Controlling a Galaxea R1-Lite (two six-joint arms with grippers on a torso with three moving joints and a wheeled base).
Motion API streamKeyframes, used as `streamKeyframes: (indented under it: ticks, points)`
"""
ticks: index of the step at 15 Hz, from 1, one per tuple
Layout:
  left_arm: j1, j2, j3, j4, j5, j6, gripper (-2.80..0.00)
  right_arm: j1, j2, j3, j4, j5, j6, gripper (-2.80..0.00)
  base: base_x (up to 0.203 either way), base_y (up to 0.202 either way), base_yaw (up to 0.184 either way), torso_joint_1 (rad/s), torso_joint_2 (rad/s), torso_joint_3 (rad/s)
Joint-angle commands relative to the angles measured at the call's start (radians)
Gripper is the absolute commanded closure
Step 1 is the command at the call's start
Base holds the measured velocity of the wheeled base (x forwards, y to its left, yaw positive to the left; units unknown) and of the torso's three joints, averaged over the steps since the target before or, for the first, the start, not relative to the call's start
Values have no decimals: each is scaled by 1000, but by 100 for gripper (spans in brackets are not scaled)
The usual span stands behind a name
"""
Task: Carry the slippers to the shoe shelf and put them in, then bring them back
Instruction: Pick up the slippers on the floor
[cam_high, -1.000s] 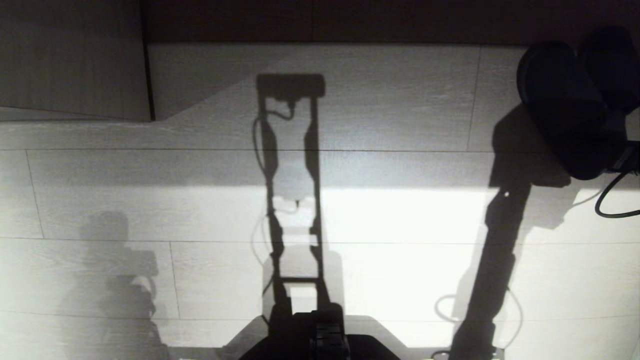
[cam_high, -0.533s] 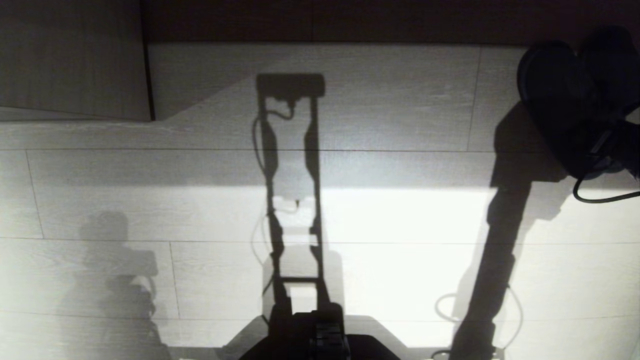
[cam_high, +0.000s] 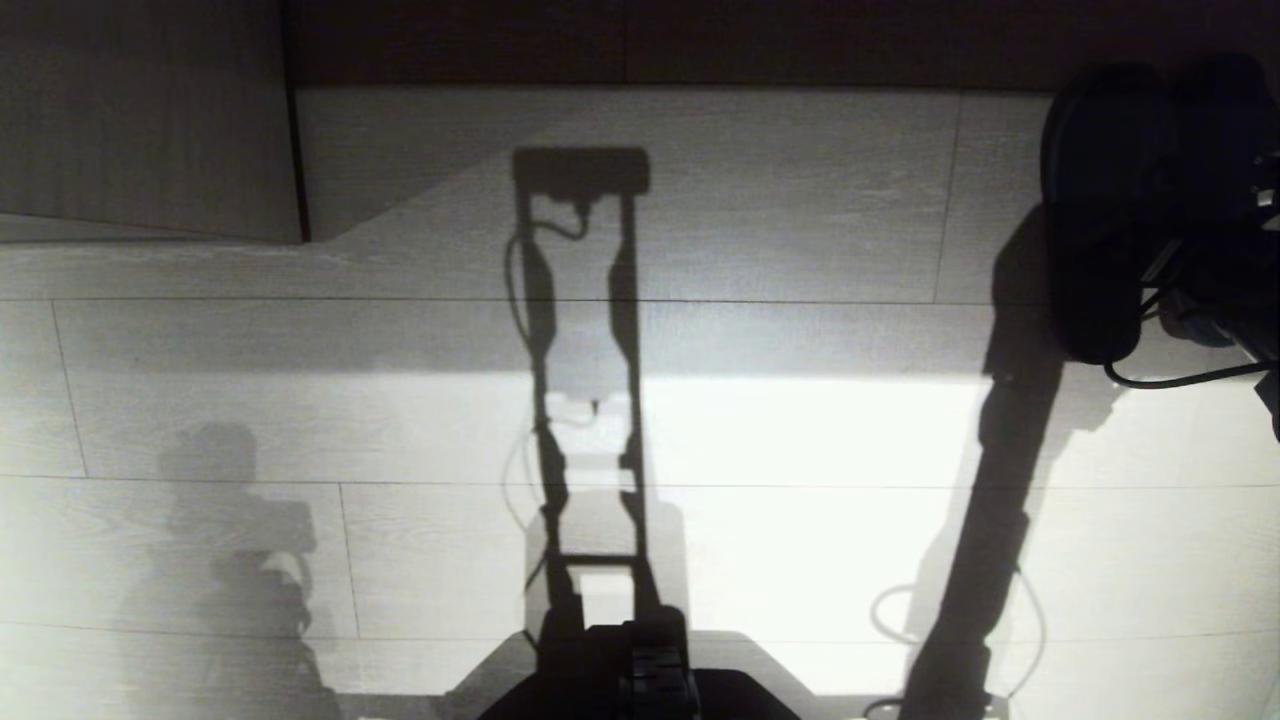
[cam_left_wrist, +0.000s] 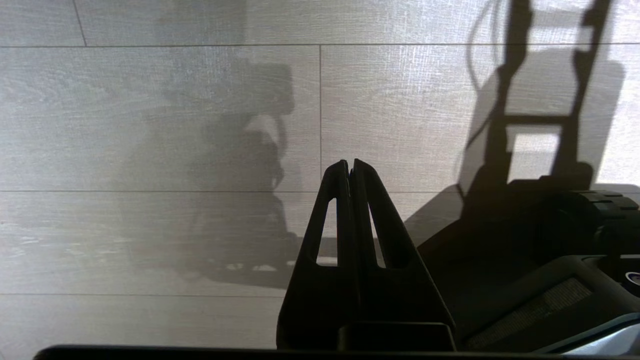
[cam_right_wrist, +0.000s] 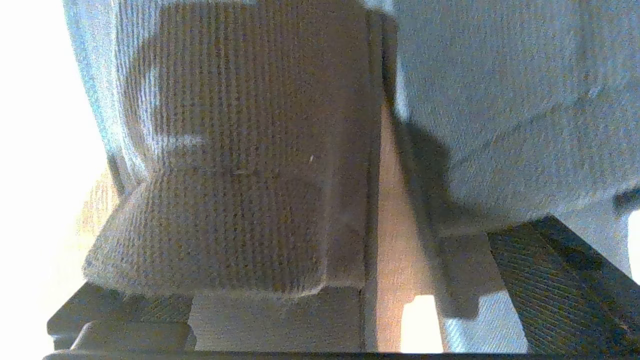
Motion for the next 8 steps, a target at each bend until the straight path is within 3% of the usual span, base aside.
streamKeyframes:
  ticks: [1, 8]
  points:
    - [0, 0, 0, 0, 0, -1, 0, 0, 19, -6, -12, 0, 0, -280, 0, 0, 0, 0, 0, 0]
    - [0, 2, 0, 0, 0, -1, 0, -54, 24, 60, -8, -2, -16, -280, 0, 0, 0, 0, 0, 0]
